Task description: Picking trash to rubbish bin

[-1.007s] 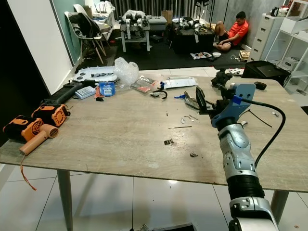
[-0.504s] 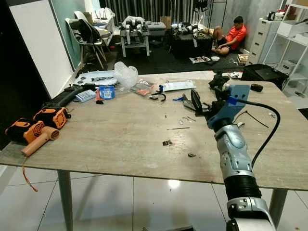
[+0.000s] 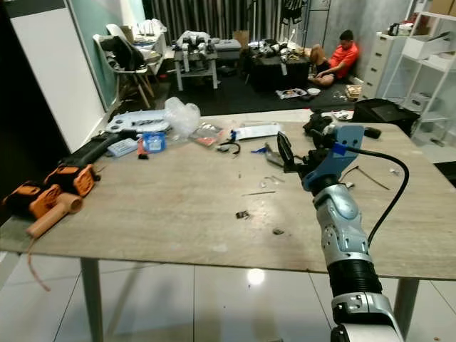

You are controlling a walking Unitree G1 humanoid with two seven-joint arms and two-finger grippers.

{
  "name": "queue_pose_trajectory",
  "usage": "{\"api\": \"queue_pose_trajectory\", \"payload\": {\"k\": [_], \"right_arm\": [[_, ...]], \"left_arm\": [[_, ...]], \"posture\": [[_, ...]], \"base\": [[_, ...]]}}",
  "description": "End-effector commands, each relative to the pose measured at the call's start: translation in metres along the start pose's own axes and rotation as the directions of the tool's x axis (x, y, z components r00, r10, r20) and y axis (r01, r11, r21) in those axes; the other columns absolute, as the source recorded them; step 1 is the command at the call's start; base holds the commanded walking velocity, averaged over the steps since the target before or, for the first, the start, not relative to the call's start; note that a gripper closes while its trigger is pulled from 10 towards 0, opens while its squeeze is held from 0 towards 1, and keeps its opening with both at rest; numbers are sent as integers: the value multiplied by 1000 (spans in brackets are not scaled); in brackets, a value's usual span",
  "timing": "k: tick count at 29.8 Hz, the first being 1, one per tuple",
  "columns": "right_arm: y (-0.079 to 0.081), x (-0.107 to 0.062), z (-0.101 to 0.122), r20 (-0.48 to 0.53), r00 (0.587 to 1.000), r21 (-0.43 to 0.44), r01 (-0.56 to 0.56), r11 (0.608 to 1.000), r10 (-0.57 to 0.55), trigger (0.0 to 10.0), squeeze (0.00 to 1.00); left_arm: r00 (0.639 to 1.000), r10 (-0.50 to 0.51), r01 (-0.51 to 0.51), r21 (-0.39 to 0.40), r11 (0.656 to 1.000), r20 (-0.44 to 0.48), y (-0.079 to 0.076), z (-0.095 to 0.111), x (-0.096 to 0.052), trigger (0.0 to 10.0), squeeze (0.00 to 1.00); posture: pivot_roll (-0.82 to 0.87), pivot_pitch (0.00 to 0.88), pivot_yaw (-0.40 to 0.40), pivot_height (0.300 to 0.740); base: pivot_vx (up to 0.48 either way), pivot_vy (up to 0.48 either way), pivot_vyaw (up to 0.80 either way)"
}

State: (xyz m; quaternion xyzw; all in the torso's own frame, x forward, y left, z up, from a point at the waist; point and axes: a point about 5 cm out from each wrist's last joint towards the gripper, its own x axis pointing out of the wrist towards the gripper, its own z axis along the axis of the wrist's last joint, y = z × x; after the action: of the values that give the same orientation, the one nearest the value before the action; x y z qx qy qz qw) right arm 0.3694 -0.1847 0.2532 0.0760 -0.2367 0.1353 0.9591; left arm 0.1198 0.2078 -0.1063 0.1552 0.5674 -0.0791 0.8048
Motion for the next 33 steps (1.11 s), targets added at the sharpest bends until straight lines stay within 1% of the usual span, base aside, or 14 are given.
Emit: {"api": "queue_pose_trajectory", "payload": {"k": [1, 25, 33], "right_arm": [[6, 0, -2, -6, 1000, 14, -26, 1000, 26, 10000, 0], [12, -2, -3, -16, 998, 20, -61, 998, 61, 10000, 0], [12, -4, -3, -25, 998, 14, -64, 998, 65, 10000, 0]], "left_arm": [[1000, 1, -1, 14, 1000, -17, 2, -4, -1, 10000, 0], [1000, 6, -6, 26, 1000, -19, 3, -5, -1, 10000, 0], [999, 30, -29, 23, 999, -23, 4, -6, -1, 10000, 0]], "posture": [[-110, 78, 43, 740], [-115, 86, 48, 740], [-116, 87, 46, 740]], "base": [[386, 0, 0], [392, 0, 0], [0, 0, 0]]}}
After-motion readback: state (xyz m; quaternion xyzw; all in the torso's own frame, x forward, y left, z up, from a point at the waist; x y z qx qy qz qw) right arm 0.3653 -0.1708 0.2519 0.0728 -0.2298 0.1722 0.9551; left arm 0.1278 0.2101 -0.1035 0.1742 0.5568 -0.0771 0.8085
